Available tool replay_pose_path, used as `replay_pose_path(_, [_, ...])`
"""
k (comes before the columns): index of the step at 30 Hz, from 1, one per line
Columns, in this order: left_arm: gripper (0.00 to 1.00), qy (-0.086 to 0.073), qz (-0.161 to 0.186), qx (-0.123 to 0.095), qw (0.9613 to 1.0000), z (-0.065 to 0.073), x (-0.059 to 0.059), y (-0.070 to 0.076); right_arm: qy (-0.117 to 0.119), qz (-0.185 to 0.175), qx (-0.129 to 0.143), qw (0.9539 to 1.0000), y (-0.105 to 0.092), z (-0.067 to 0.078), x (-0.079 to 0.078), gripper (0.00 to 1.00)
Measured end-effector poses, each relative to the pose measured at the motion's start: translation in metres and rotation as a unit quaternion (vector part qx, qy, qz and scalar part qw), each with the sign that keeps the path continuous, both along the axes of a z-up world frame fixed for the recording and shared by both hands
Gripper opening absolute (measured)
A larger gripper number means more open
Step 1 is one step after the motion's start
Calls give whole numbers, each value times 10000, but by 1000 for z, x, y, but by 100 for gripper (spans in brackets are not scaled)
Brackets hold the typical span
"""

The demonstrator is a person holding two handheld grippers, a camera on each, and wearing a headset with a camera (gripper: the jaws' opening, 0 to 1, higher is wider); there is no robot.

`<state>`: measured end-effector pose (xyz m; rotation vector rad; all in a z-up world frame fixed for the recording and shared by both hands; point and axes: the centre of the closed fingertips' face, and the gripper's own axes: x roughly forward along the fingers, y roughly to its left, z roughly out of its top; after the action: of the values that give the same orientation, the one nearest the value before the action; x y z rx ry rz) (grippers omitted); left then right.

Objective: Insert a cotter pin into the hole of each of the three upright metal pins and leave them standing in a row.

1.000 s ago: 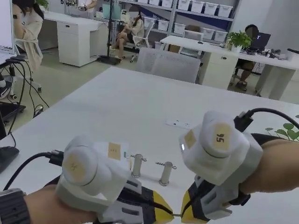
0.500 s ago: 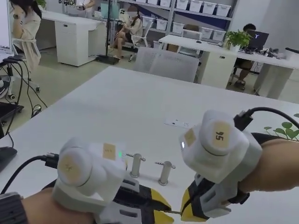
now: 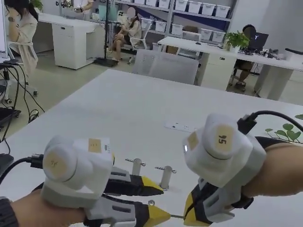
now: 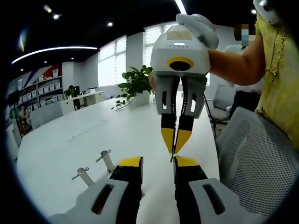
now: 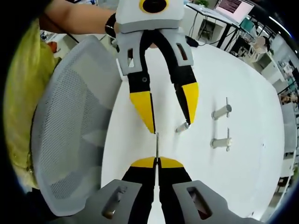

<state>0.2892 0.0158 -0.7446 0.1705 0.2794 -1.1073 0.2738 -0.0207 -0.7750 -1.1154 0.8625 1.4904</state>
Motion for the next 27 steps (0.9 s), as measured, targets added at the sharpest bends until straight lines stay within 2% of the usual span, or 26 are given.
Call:
replay_pose_path(8, [27, 136, 215, -73, 9996, -13, 12, 13, -4, -79, -9, 10000, -3, 0, 3, 2])
replay_pose_path(19, [27, 423, 214, 69, 9989, -53, 22, 21, 1, -321, 38, 9995, -4, -1, 9, 2])
replay_pose_path(20, [27, 493, 195, 48, 9986, -57, 22, 22, 7, -344, 40, 9994, -4, -1, 9, 2])
replay_pose_path(27, [24, 548, 126, 93, 9984, -75, 34, 19, 46, -607, 108, 9981, -4, -4, 18, 2])
